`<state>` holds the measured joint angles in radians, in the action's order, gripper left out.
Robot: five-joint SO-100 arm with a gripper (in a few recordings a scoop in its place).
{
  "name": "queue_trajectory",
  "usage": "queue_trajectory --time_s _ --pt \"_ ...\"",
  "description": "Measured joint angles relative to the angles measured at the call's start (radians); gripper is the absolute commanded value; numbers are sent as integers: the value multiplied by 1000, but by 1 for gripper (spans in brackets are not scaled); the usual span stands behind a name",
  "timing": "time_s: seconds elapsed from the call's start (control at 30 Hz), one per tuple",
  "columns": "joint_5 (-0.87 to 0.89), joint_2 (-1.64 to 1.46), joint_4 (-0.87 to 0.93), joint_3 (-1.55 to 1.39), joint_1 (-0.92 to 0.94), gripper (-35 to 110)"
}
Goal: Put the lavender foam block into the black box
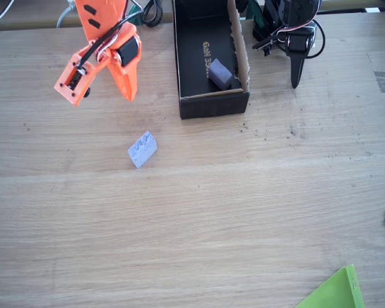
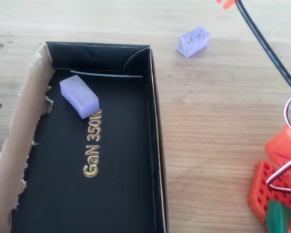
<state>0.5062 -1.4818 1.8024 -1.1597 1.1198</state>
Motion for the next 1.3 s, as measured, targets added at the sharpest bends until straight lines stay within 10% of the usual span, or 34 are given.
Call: queue_trajectory --time_s 1.3 --pt "-48 92 3 28 52 30"
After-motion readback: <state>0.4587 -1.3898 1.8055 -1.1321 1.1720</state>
